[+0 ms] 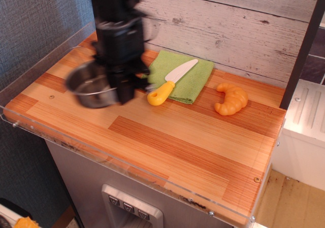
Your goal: Put the pot close to the bottom right hand corner of the table.
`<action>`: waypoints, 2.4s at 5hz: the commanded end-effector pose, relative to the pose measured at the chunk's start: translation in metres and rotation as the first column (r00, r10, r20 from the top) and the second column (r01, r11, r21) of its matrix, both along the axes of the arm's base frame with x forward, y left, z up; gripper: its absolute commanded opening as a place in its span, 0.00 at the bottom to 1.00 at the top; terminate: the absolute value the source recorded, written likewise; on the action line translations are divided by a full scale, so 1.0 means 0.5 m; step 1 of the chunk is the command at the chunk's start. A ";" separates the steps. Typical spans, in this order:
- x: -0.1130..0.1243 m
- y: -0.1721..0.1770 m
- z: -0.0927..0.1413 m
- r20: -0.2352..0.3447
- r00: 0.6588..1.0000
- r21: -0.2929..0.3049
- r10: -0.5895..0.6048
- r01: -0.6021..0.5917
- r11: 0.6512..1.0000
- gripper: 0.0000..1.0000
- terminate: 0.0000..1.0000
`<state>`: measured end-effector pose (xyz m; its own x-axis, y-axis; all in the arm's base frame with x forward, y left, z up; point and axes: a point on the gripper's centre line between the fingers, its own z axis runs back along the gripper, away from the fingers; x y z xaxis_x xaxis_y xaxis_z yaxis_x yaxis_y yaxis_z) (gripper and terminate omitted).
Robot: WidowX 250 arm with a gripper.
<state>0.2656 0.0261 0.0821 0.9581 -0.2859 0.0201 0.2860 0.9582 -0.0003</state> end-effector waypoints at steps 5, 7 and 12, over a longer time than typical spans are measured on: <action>0.010 -0.259 -0.113 0.017 0.963 0.055 0.267 -0.268 0.962 0.00 0.00; 0.023 -0.242 -0.142 -0.009 0.960 0.058 0.279 -0.278 0.959 1.00 0.00; 0.005 -0.113 0.090 0.152 0.912 -0.078 0.381 -0.373 0.925 1.00 0.00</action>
<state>0.2659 -0.0284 0.1199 0.9823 0.1077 0.1531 -0.1044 0.9941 -0.0295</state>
